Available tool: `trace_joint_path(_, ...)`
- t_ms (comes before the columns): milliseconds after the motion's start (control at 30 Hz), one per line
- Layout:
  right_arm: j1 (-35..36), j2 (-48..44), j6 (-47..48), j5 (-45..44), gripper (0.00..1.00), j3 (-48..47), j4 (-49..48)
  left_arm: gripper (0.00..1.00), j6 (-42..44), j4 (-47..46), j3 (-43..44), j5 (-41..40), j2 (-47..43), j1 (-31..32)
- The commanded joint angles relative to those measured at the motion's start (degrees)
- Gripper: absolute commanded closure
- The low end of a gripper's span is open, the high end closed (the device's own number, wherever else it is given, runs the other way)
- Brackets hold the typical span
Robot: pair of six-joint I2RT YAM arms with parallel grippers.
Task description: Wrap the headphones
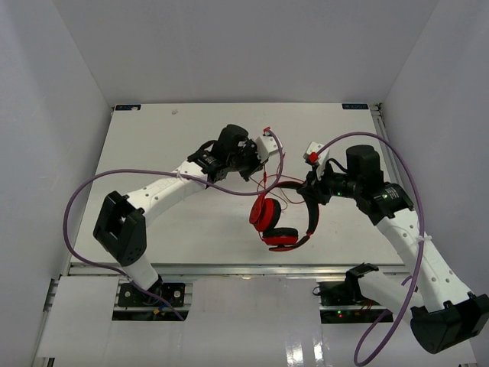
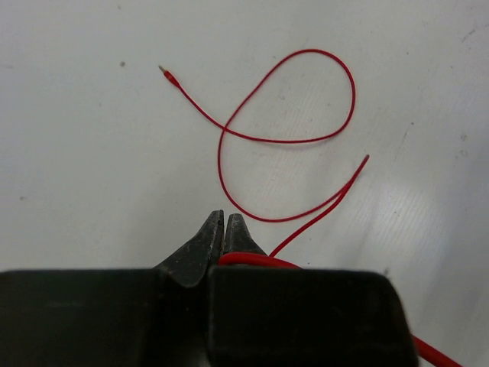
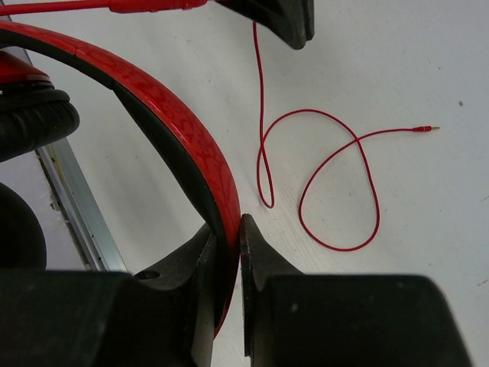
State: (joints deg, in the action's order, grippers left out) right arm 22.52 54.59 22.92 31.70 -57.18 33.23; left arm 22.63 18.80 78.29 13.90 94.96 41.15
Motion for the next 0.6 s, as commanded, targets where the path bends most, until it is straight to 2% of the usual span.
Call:
trace_joint_path(0,0.42,-0.97,-2.32,8.58,0.92,-5.17,0.84,1.00,-6.99,-10.54,-4.83,3.10,-6.39,-2.21)
trace_joint_path(133,-1.01,-0.83,-3.45,10.57,0.92,-6.25,1.05,0.98,-13.16,-16.19,-9.85,7.10,-8.03,-2.72)
trace_joint_path(300,-2.68,-1.05,-4.57,11.50,0.92,-7.17,1.05,0.85,-20.92,-27.58,-16.64,11.40,-9.90,-3.01)
trace_joint_path(500,-5.27,0.10,-6.73,13.74,0.92,-9.23,0.72,0.76,-31.37,-40.10,-22.24,16.31,-10.31,-3.02)
trace_joint_path(567,-6.79,0.99,-7.91,14.98,0.92,-10.34,0.45,0.72,-35.64,-46.79,-25.20,17.82,-10.24,-3.09)
